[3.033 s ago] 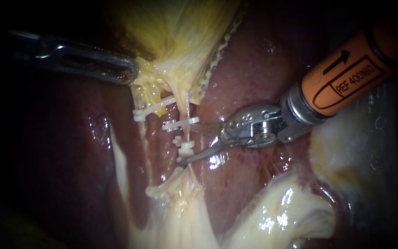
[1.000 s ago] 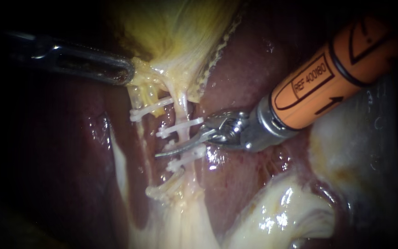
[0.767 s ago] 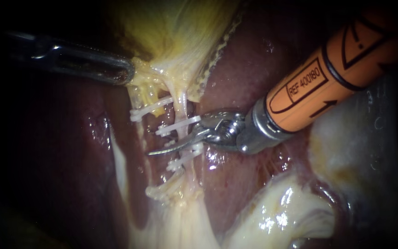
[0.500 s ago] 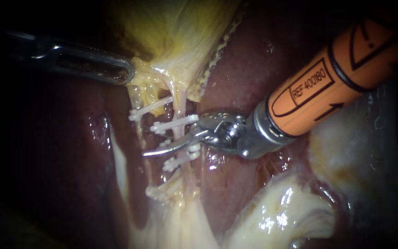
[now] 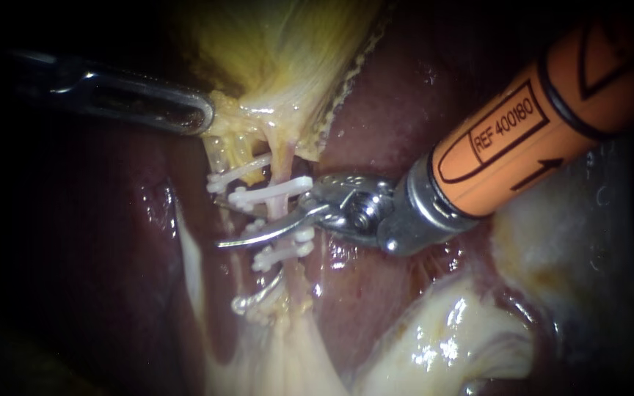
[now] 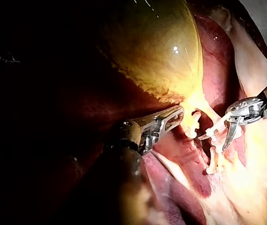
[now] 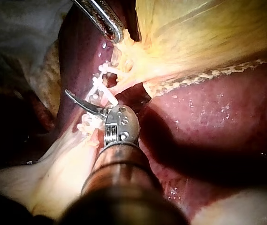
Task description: Go to the cutting position right tube
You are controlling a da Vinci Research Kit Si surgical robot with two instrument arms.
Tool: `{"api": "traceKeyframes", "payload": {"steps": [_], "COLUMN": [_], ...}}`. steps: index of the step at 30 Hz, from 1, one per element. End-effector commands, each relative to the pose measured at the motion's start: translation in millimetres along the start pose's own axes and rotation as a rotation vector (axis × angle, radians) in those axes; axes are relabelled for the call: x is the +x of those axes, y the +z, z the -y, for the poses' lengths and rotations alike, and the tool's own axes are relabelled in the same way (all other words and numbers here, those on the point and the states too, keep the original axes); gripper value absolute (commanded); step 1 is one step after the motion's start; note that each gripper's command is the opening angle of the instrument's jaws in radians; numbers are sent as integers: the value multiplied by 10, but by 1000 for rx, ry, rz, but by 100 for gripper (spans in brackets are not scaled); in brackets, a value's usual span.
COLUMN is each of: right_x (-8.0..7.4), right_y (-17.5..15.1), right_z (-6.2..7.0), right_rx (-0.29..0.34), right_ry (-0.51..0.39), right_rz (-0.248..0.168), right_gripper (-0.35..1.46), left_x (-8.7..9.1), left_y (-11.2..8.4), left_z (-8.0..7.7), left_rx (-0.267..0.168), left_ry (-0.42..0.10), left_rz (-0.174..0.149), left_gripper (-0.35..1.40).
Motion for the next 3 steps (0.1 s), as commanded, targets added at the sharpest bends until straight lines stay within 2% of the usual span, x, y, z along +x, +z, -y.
{"api": "traceKeyframes", "payload": {"steps": [1, 3], "right_x": [-1, -1], "right_y": [0, 0], "right_z": [0, -1], "right_rx": [0, 0], "right_ry": [0, 0], "right_rz": [0, 0], "right_gripper": [143, 143], "left_x": [0, 0], "left_y": [0, 0], "left_z": [0, 0], "left_rx": [0, 0], "left_ry": [0, 0], "left_rz": [0, 0], "left_gripper": [-35, -35]}}
